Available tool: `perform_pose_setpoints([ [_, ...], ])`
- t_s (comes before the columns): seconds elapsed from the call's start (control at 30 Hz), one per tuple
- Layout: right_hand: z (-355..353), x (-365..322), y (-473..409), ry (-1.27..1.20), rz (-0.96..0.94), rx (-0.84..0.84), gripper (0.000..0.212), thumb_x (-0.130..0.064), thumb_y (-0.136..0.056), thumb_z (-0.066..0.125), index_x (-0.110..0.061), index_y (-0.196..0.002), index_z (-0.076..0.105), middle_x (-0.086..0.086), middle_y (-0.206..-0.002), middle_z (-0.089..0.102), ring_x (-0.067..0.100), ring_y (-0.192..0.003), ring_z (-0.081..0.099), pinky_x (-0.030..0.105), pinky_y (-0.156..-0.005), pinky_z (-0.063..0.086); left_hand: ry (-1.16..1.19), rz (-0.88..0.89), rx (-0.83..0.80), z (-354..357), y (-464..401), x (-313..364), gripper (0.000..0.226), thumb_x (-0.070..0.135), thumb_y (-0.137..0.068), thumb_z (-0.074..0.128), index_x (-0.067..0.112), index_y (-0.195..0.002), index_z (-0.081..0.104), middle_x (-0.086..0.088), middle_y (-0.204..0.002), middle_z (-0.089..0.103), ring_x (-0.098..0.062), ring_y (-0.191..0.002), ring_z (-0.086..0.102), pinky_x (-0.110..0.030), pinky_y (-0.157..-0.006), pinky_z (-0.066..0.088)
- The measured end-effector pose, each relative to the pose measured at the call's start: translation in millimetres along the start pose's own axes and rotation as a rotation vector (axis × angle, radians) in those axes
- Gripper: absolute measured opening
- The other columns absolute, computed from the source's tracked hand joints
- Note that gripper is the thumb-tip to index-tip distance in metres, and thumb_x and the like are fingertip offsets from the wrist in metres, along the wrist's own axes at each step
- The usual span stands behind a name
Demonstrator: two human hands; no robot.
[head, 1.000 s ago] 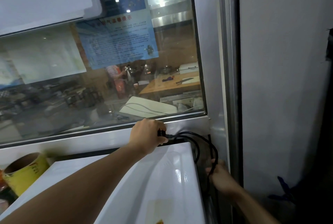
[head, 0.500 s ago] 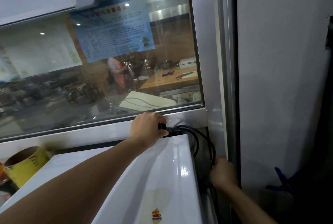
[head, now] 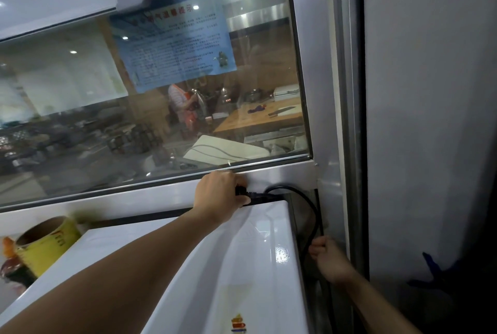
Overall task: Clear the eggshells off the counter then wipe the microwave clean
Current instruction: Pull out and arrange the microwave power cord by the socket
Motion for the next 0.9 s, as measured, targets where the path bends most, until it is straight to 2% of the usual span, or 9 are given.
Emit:
perform_pose_setpoints([
  [0.07,-2.6,-5.7,4.2,0.05,-0.021,-0.012,0.036,0.025,-0.084,0.027,0.021,-0.118,0.037,0.04,-0.119,0.048,0.043,-0.104,0.052,0.037,-0.093,0.043,0.004,-0.001,0.0,0.4,-0.1,-1.2,0.017,0.035,-0.074,0.069,0.024,-0.087,0.067,0.005,-0.08,0.064,-0.023,-0.079,0.057,-0.027,-0.059,0.036],
  [0.1,-5.1,-7.3,5.7,0.064,-0.033,-0.029,0.04,0.026,-0.083,0.026,0.02,-0.122,0.035,0.039,-0.122,0.047,0.046,-0.11,0.05,0.043,-0.095,0.041,0.007,-0.001,-0.001,0.7,-0.1,-1.6,0.017,0.034,-0.074,0.069,0.023,-0.088,0.067,0.004,-0.081,0.065,-0.023,-0.08,0.057,-0.028,-0.06,0.039],
  [0.13,-5.8,-7.5,6.4,0.052,-0.034,-0.043,0.043,0.027,-0.082,0.025,0.019,-0.123,0.034,0.039,-0.123,0.046,0.046,-0.109,0.05,0.042,-0.091,0.043,0.01,-0.003,-0.003,0.9,0.0,-1.7,0.018,0.034,-0.074,0.068,0.023,-0.088,0.067,0.004,-0.082,0.065,-0.023,-0.081,0.057,-0.028,-0.062,0.041],
  [0.23,-9.5,-7.8,10.5,0.046,-0.022,-0.052,0.045,0.029,-0.081,0.025,0.017,-0.124,0.033,0.038,-0.123,0.046,0.033,-0.089,0.052,0.021,-0.065,0.047,0.007,0.003,0.008,1.3,1.1,0.6,0.016,0.033,-0.076,0.068,0.023,-0.088,0.067,0.004,-0.085,0.065,-0.022,-0.082,0.057,-0.028,-0.062,0.039],
  [0.3,-12.0,-8.3,14.5,0.072,-0.018,-0.068,0.045,0.028,-0.082,0.028,0.014,-0.124,0.035,0.034,-0.118,0.05,0.029,-0.095,0.05,0.02,-0.061,0.042,0.012,0.008,0.019,2.3,2.4,2.2,0.015,0.033,-0.077,0.067,0.023,-0.089,0.067,0.004,-0.085,0.064,-0.021,-0.084,0.057,-0.028,-0.062,0.039],
  [0.4,-16.9,-11.5,19.4,0.103,-0.025,-0.072,0.046,0.024,-0.083,0.035,0.008,-0.127,0.037,0.025,-0.116,0.053,0.026,-0.098,0.05,0.027,-0.066,0.042,0.027,0.007,0.028,3.1,4.9,3.0,0.014,0.033,-0.079,0.066,0.024,-0.09,0.067,0.003,-0.086,0.063,-0.021,-0.085,0.056,-0.027,-0.061,0.036],
  [0.53,-23.0,-24.2,24.8,0.134,-0.062,-0.034,0.048,0.016,-0.084,0.05,0.005,-0.13,0.039,0.022,-0.126,0.053,0.029,-0.113,0.051,0.029,-0.088,0.039,0.032,0.008,0.031,1.2,6.5,1.2,0.014,0.033,-0.08,0.065,0.025,-0.092,0.067,0.004,-0.088,0.063,-0.02,-0.088,0.055,-0.027,-0.063,0.035],
  [0.63,-24.8,-32.4,28.9,0.134,-0.07,-0.031,0.054,0.007,-0.084,0.059,0.002,-0.134,0.037,0.021,-0.133,0.049,0.03,-0.121,0.048,0.025,-0.09,0.035,0.026,0.006,0.038,1.8,6.3,-0.4,0.016,0.033,-0.08,0.065,0.025,-0.094,0.066,0.004,-0.091,0.063,-0.02,-0.091,0.055,-0.026,-0.064,0.036],
  [0.9,-23.5,-47.2,33.1,0.127,-0.094,-0.045,0.056,-0.001,-0.086,0.062,-0.001,-0.136,0.037,0.022,-0.137,0.044,0.03,-0.125,0.045,0.028,-0.097,0.034,-0.029,-0.01,0.106,10.1,12.4,-0.6,0.023,0.03,-0.077,0.059,0.028,-0.1,0.06,0.012,-0.102,0.062,-0.014,-0.098,0.055,-0.025,-0.061,0.033],
])
Point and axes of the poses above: each hand's wrist, its own y-axis away from the middle knuckle, its own z-axis out of the palm, x = y × z, the point moved 5 cm from there along -y, towards the middle knuckle
